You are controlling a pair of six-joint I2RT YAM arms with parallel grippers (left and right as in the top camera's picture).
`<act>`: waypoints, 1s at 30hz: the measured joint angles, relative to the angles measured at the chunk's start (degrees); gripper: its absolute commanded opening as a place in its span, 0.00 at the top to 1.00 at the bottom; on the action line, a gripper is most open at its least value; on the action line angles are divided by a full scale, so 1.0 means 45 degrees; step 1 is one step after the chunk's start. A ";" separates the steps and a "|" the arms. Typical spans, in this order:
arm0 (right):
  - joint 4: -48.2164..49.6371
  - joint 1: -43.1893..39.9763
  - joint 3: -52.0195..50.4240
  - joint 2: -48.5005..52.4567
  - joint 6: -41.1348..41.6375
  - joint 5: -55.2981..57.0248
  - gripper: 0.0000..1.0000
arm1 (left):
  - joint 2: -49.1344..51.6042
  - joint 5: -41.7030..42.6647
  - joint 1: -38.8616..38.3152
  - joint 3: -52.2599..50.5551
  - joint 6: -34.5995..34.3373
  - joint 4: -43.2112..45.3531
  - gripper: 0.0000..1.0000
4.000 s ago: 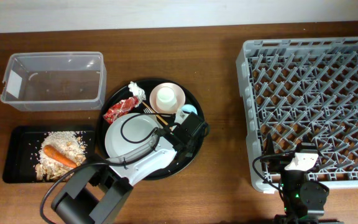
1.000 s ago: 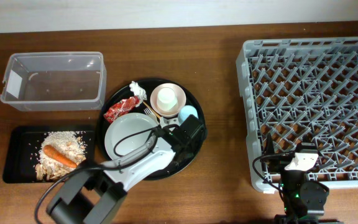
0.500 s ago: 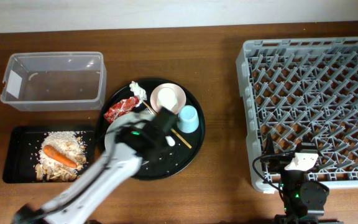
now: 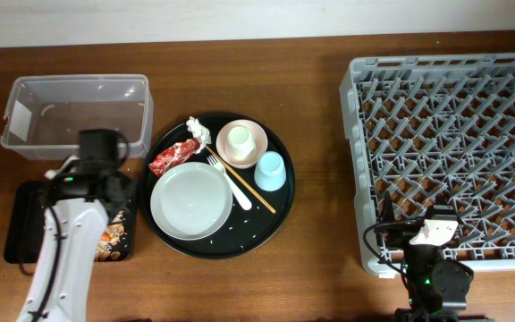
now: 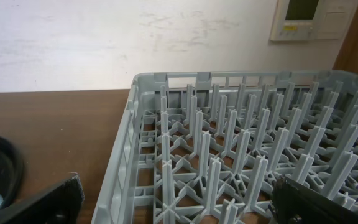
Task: Sort waste into correct bins and load items into the dishwasher rack
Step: 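Carry the mushroom left onto the black tray, then move the left gripper to the white tissue on the round tray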
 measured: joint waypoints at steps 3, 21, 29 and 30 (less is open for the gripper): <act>0.0000 0.0000 0.0000 0.0000 0.0005 0.0000 0.01 | 0.0019 -0.0019 0.0772 0.0000 0.0049 0.0005 0.49; 0.0000 0.0000 0.0000 0.0000 0.0005 0.0005 0.01 | -0.2278 0.4036 0.1039 0.0024 0.4133 0.1156 0.26; 0.0000 0.0000 0.0000 0.0000 -0.0005 0.0005 0.01 | -0.2739 0.9442 -0.2812 0.0126 0.8908 0.1851 0.26; 0.0000 0.0000 0.0000 0.0000 0.0000 0.0005 0.01 | -0.2482 0.9224 -0.3385 0.0238 0.9141 0.1588 0.27</act>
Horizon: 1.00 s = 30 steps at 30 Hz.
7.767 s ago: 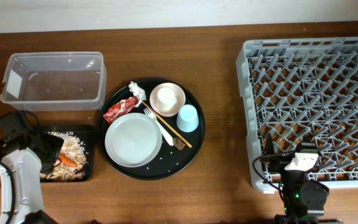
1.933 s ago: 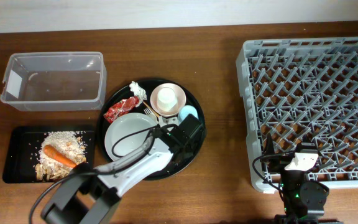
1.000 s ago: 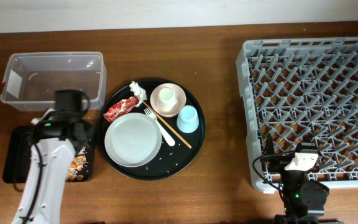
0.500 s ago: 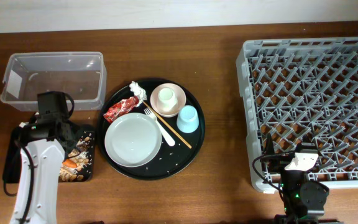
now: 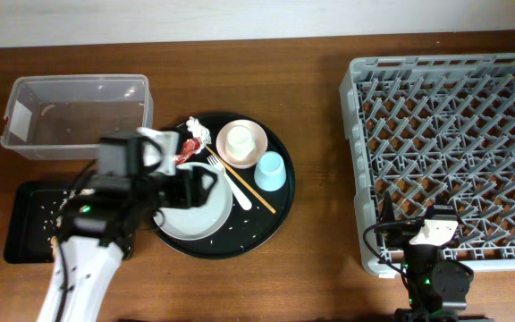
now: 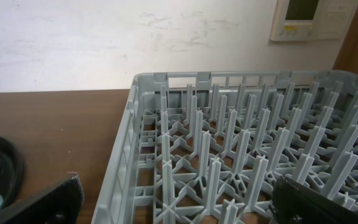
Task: Sort waste into correct bins and load items into the dishwasher rack
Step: 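Move the left gripper to the white tissue on the round tray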
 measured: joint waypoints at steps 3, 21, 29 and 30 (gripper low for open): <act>0.0000 0.0000 0.0000 0.0000 0.0005 0.0000 0.01 | 0.1083 -0.1297 -0.1137 0.0903 0.0461 -0.1268 0.23; 0.0000 0.0000 0.0000 0.0000 0.0000 -0.0005 0.01 | 0.4041 -0.4002 -0.2293 0.3983 0.0787 -0.3424 0.01; 0.0000 0.0000 0.0000 0.0000 -0.0005 0.0000 0.01 | 0.4556 -0.3351 -0.2467 0.3604 0.0787 -0.3478 0.16; 0.0000 0.0000 0.0000 0.0000 0.0000 0.0000 0.01 | 0.4580 -0.3274 -0.2550 0.3575 0.0767 -0.3487 0.21</act>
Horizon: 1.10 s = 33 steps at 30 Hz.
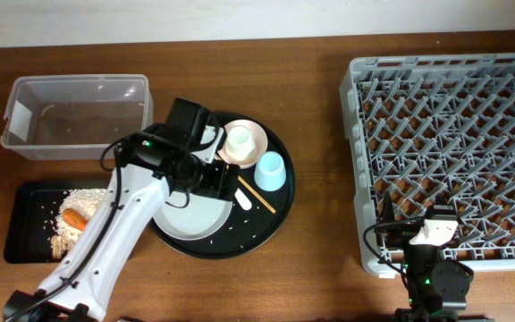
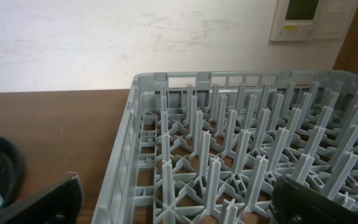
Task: Sort waste into correct bins and load items into the dishwasher rack
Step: 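Move the left gripper to the white tissue on the round tray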
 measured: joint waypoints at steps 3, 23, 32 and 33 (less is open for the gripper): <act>0.0000 0.0000 0.0000 0.0000 0.0000 -0.0005 0.01 | 0.0010 0.0117 -0.0160 -0.0029 0.0044 0.0083 0.15; 0.0000 0.0000 0.0000 0.0005 0.0000 0.0000 0.01 | 0.2370 -0.2701 0.1671 0.0607 0.0243 0.4901 0.32; 0.0000 0.0000 0.0000 0.0000 0.0000 -0.0005 0.01 | 0.4017 -0.2098 0.2079 0.1671 0.1078 0.5746 0.32; 0.0000 0.0000 0.0000 0.0000 0.0000 0.0000 0.01 | 0.4163 -0.2147 0.2079 0.1671 0.1088 0.5911 0.32</act>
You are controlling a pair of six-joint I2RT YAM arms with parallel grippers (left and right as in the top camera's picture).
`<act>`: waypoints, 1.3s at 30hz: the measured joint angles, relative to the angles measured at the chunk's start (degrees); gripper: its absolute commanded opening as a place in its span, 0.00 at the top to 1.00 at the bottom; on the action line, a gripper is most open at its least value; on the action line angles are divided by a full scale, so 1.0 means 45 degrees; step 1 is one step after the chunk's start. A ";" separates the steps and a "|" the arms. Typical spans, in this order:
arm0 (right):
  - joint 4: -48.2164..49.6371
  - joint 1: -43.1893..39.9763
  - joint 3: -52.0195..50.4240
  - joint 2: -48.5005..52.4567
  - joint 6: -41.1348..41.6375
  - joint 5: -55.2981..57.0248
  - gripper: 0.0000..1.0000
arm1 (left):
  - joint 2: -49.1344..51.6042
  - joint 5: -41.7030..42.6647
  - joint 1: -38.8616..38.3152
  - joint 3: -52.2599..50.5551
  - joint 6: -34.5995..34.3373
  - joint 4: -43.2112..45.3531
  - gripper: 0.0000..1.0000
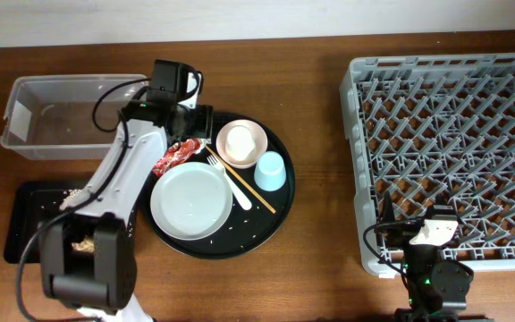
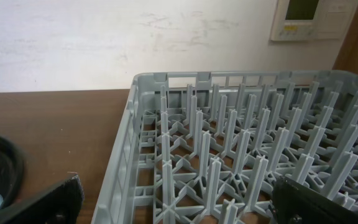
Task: Sort waste into correct bins and load items into the dishwasher rack
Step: 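Move the left gripper to the white tissue on the round tray, then grasp the white tissue with the left gripper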
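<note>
A round black tray (image 1: 280, 213) holds a white plate (image 1: 190, 199), a pink bowl (image 1: 241, 141), an upturned blue cup (image 1: 270, 170), a fork (image 1: 226, 177), a chopstick (image 1: 256, 193) and a red wrapper (image 1: 175, 156). My left gripper (image 1: 198, 122) hangs over the tray's upper-left rim, just above the wrapper, and covers the spot under it; its jaws do not show clearly. My right gripper (image 2: 179, 200) sits open at the near-left corner of the grey dishwasher rack (image 2: 241, 124), holding nothing.
A clear plastic bin (image 1: 74, 116) stands at the back left. In front of it lies a black rectangular tray (image 1: 25, 224) with food scraps. The rack (image 1: 450, 152) fills the table's right side. My left arm (image 1: 128, 188) crosses between the bins and the round tray.
My left gripper has moved from over the plate and fork, mid-tray, up and left to the tray's upper-left rim. The crumpled white paper there is now covered. The right arm is unchanged.
First my left gripper was at the left, between the clear bin and the black scrap tray. Then it was over the white plate, later near the fork beside the bowl, and now at the tray's upper-left rim. The right gripper stayed open by the rack.
</note>
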 measured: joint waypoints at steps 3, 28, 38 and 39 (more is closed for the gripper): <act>0.0000 0.0000 0.0000 0.0000 0.0005 0.0000 0.01 | 0.0685 -0.0141 -0.0005 0.0024 0.0039 0.0690 0.32; 0.0000 0.0000 0.0000 0.0000 0.0005 0.0000 0.02 | 0.2764 -0.1370 -0.0034 0.0034 0.0112 0.2059 0.37; 0.0000 0.0000 0.0000 0.0000 0.0005 0.0000 0.01 | 0.3186 -0.1370 -0.0044 0.0034 -0.0068 0.2084 0.58; 0.0000 0.0000 0.0000 0.0000 0.0000 0.0000 0.01 | 0.3186 -0.1370 -0.0044 0.0049 -0.0068 0.2093 0.58</act>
